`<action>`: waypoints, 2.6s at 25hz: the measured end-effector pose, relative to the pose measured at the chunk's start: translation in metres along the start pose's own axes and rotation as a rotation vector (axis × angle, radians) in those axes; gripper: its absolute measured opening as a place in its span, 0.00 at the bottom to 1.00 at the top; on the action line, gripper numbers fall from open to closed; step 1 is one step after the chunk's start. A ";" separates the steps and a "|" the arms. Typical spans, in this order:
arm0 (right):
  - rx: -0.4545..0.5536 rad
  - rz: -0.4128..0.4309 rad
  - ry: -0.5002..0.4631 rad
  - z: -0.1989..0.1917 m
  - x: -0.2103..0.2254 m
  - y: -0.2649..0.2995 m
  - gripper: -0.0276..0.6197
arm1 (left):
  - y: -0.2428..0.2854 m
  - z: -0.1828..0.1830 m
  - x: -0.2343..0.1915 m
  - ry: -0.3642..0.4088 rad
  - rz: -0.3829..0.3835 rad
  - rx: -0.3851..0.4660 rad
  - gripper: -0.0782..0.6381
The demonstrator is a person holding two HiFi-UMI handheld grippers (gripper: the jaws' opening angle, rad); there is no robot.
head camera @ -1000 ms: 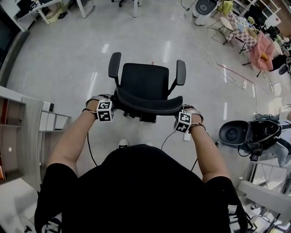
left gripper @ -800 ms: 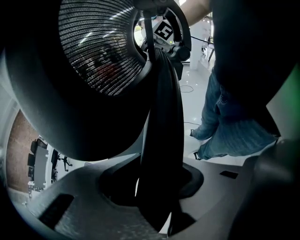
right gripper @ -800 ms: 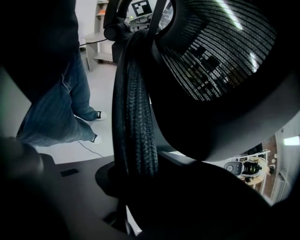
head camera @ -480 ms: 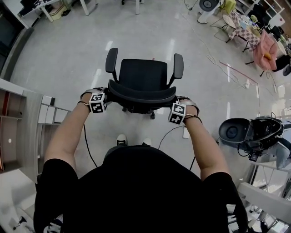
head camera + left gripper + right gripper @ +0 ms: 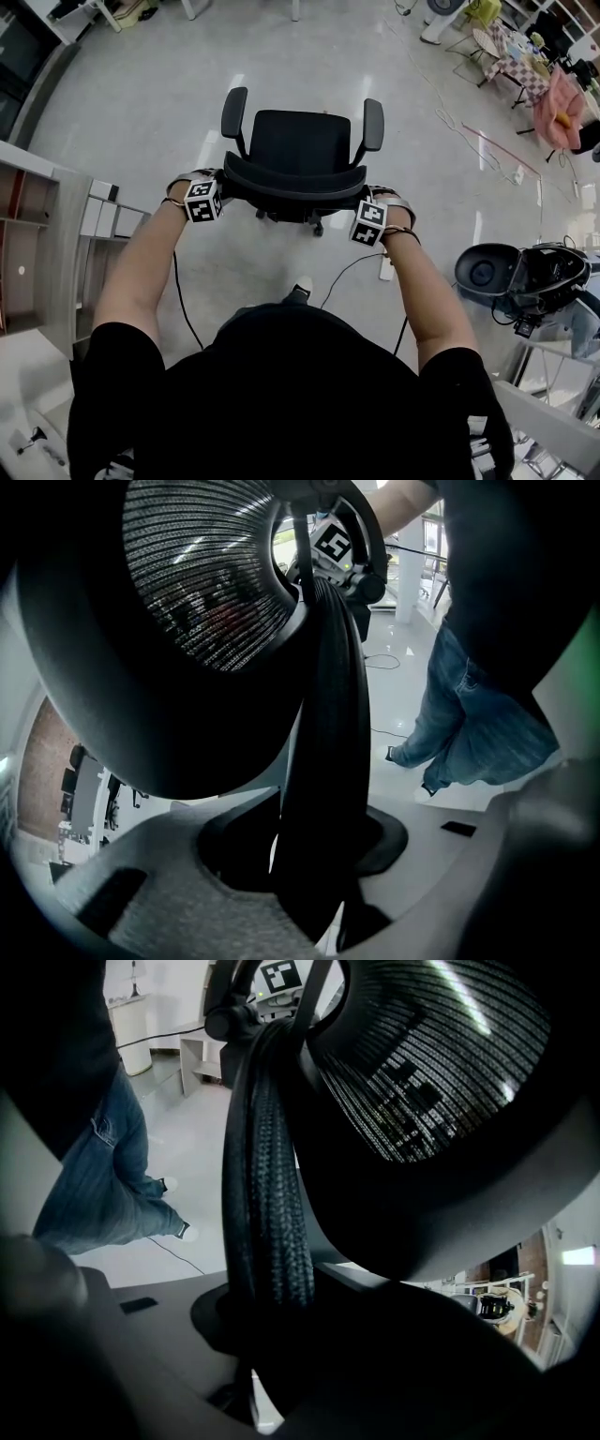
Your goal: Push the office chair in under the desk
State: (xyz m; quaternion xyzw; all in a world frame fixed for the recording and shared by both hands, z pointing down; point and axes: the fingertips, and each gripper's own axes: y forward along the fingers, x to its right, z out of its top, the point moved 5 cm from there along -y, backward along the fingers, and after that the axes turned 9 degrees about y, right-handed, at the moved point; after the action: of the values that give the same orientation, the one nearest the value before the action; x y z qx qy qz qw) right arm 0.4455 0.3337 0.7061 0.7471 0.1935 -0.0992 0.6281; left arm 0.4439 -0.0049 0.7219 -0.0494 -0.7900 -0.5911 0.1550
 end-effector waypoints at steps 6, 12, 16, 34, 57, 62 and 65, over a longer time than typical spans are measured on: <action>-0.003 -0.003 -0.022 -0.001 -0.002 -0.001 0.24 | -0.006 0.007 0.010 -0.021 0.033 0.003 0.32; 0.009 0.004 -0.060 0.017 -0.031 -0.009 0.24 | -0.016 -0.008 0.056 -0.059 0.038 -0.006 0.32; 0.034 0.006 -0.117 0.049 -0.061 -0.017 0.24 | -0.038 -0.028 0.104 -0.116 0.052 -0.019 0.32; 0.182 0.082 -0.443 0.229 -0.180 -0.027 0.24 | -0.140 -0.136 0.324 -0.448 0.126 -0.134 0.32; 0.401 0.199 -0.931 0.455 -0.423 -0.086 0.24 | -0.269 -0.192 0.668 -0.936 0.268 -0.315 0.32; 0.434 0.227 -1.047 0.495 -0.473 -0.099 0.24 | -0.291 -0.184 0.729 -1.058 0.292 -0.332 0.32; 0.449 0.240 -1.091 0.512 -0.499 -0.108 0.24 | -0.301 -0.185 0.759 -1.096 0.303 -0.353 0.32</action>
State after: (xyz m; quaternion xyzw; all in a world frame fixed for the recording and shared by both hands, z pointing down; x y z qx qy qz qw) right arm -0.0026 -0.2340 0.7063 0.7195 -0.2681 -0.4349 0.4704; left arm -0.3195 -0.3492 0.7222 -0.4845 -0.6286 -0.5733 -0.2034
